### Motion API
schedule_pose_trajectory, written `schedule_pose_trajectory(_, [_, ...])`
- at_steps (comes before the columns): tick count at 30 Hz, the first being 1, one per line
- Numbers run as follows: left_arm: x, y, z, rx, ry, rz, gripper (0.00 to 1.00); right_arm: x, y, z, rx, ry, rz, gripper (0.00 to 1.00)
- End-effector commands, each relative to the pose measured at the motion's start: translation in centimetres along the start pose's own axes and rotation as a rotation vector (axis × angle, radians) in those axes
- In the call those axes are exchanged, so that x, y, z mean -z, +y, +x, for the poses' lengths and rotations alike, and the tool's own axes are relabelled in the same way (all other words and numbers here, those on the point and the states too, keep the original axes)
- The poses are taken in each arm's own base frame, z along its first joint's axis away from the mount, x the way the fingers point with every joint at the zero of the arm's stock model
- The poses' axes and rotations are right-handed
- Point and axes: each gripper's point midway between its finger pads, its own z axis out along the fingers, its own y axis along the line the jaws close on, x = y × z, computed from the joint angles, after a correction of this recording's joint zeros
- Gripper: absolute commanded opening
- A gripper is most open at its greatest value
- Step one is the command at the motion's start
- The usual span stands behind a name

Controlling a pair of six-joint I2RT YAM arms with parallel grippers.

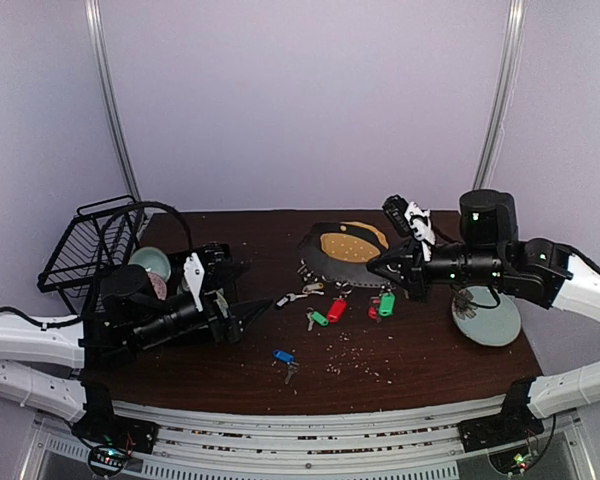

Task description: Put the keys on the keyring

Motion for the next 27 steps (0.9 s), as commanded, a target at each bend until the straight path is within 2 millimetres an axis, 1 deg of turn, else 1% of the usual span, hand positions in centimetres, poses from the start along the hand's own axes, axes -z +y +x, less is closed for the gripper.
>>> schedule_pose_trajectory(1, [-1.2, -0.1, -2.9, -0.022, -0.081, 0.015, 0.80, 0.9, 0.2, -1.5, 0.044, -0.070, -0.010, 0.00])
schedule_pose_trajectory(4, [-2.1, -0.7, -2.3, -0.033, -0.057, 0.046, 0.80, 0.9, -0.1, -1.3, 0.053, -0.073, -0.004, 0.00])
schedule_pose_trajectory(7, [-2.6, -0.9, -2.3, -0.036, -0.050, 0.061, 0.80, 0.9, -0.1, -1.1, 0.054, -0.076, -0.006, 0.00])
schedule_pose_trajectory(13, [-3.0, -1.5, -1.8, -0.030, -0.038, 0.094, 0.80, 1.0, 0.0, -1.2, 0.050, -0.080, -0.020, 0.00])
schedule_pose_trajectory(17, [-2.9, -2.0, -1.5, -0.023, -0.024, 0.122, 0.79, 1.0, 0.4, -1.5, 0.043, -0.083, -0.043, 0.00])
schedule_pose_trajectory(20, [-2.5, -2.5, -1.5, -0.041, 0.000, 0.154, 0.79, 1.2, 1.6, -1.4, 0.053, -0.061, -0.110, 0.00])
schedule_pose_trajectory(24, [-1.8, -2.8, -1.9, -0.052, 0.046, 0.185, 0.80, 1.7, 3.5, -0.3, 0.074, -0.002, -0.223, 0.00])
schedule_pose_trajectory(27, [-1.3, -3.4, -2.1, -0.042, 0.072, 0.227, 0.83, 2.3, 5.4, 0.5, 0.073, 0.053, -0.338, 0.00])
